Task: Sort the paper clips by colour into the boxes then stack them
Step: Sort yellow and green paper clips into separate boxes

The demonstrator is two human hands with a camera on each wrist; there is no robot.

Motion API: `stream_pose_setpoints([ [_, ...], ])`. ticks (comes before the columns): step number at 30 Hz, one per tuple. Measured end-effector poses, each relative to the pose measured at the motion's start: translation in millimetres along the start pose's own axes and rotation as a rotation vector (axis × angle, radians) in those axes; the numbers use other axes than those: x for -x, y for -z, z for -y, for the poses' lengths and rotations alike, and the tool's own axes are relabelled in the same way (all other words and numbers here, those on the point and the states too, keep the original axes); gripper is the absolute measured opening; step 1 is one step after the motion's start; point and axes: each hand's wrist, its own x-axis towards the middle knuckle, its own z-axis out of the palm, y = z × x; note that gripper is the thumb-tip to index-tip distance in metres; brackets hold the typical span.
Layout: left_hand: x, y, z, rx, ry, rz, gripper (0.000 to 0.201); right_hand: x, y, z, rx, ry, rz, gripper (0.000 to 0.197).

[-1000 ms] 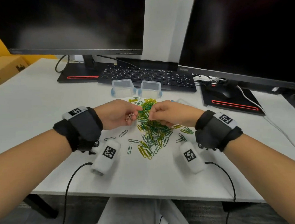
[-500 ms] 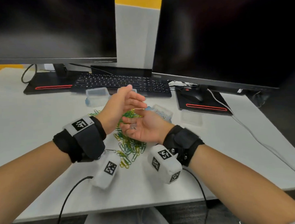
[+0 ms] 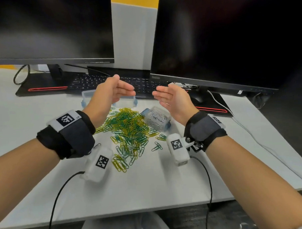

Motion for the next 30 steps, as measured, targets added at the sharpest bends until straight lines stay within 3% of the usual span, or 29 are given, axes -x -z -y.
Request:
stream_pose_setpoints([
  [2, 1, 3, 1, -0.006, 0.031, -0.01, 0.048, -4, 10, 4, 0.209, 0.009, -0.058, 0.029],
  [5, 5, 8, 2, -0.134, 0.147, 0.03, 0.027, -9, 24, 2, 0.669, -0.015, -0.084, 0.022],
  [8, 12, 15, 9, -0.546, 0.199, 0.341, 0.013, -7, 28, -6, 1.027, 0.049, -0.023, 0.012],
  [11, 19, 17, 15, -0.881, 0.124, 0.618, 0.006, -2, 24, -6, 1.261, 0.119, 0.031, 0.01],
  [14, 25, 13, 20, -1.059, 0.064, 0.703, 0.012, 12, 7, 2, 1.276, 0.258, 0.052, 0.01],
  [17, 30, 8, 30, -1.151, 0.063, 0.795, 0.021, 39, -25, -3, 1.234, 0.227, 0.361, 0.01],
  [20, 31, 6, 36, -1.244, 0.04, 0.812, 0.016, 58, -51, -21, 1.302, 0.09, 0.617, 0.031],
  [23, 29, 9, 40, -1.24, 0.033, 0.764, 0.009, 60, -65, -41, 1.467, 0.18, 0.654, 0.036],
  [25, 29, 15, 42, -1.216, 0.034, 0.741, 0.009, 56, -68, -47, 1.494, 0.219, 0.64, 0.024],
  [27, 28, 24, 44, -1.193, 0.047, 0.724, 0.01, 49, -62, -46, 1.426, 0.15, 0.65, 0.009],
  [30, 27, 38, 44, -1.159, 0.076, 0.68, 0.017, 43, -46, -35, 1.33, 0.062, 0.65, 0.004],
])
